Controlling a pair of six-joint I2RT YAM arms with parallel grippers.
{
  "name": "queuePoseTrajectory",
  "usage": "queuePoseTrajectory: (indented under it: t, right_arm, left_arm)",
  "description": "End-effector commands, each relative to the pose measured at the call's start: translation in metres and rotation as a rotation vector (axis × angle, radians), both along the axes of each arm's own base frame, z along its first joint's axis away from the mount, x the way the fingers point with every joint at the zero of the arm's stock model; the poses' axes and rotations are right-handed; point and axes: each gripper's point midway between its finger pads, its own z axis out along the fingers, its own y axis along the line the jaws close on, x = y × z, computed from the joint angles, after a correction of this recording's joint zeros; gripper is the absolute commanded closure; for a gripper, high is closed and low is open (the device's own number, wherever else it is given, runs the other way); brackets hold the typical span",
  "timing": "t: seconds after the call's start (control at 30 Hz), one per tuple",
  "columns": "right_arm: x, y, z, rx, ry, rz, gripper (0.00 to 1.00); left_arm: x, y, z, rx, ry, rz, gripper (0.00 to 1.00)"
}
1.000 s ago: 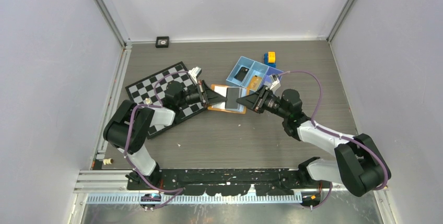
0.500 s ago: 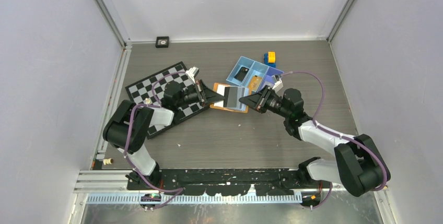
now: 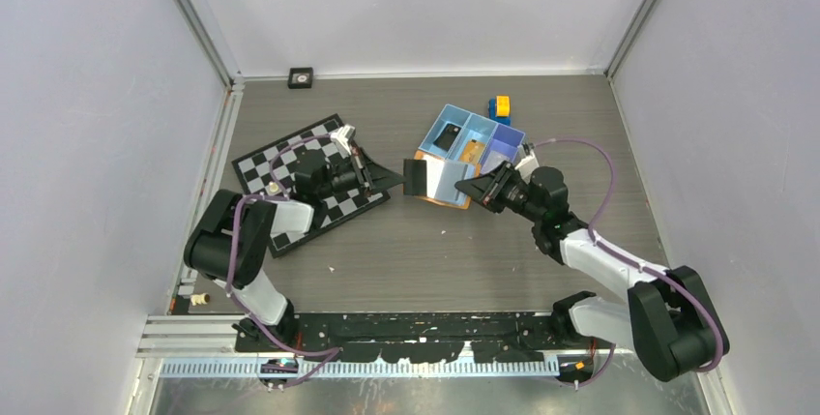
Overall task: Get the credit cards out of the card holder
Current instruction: Remove the credit card from the card holder, then place the credit card in the storage box.
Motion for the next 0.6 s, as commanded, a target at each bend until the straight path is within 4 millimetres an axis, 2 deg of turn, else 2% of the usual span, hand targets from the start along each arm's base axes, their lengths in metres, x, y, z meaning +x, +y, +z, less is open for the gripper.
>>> queuePoseTrajectory:
  t: [0.0, 0.07, 0.2, 0.27, 0.37, 0.53, 0.57]
  right_arm:
    - [0.014, -0.022, -0.006, -0.117, 0.011, -0.127, 0.99]
    - [0.016, -0.024, -0.013, -0.146, 0.043, -0.137, 0.99]
    - [0.019, -0.017, -0.022, -0.143, 0.080, -0.096, 1.00]
    - [0.021, -0.014, -0.037, -0.158, 0.129, -0.085, 1.00]
    - [0.023, -0.009, -0.053, -0.165, 0.189, -0.063, 1.00]
    - [0.024, -0.001, -0.064, -0.137, 0.228, -0.028, 1.00]
    - [0.024, -0.001, -0.065, -0.139, 0.232, -0.029, 1.00]
  left_arm:
    - [0.002, 0.008, 0.005, 0.077, -0.068, 0.037, 1.00]
    - [0.002, 0.011, 0.003, 0.120, -0.078, 0.052, 1.00]
    - [0.003, 0.018, 0.006, 0.197, -0.125, 0.086, 1.00]
    - [0.007, 0.022, 0.004, 0.254, -0.124, 0.112, 1.00]
    - [0.018, 0.028, 0.002, 0.339, -0.107, 0.153, 1.00]
    - [0.040, 0.020, 0.011, 0.343, -0.086, 0.151, 1.00]
    - [0.046, 0.016, 0.005, 0.355, -0.067, 0.148, 1.00]
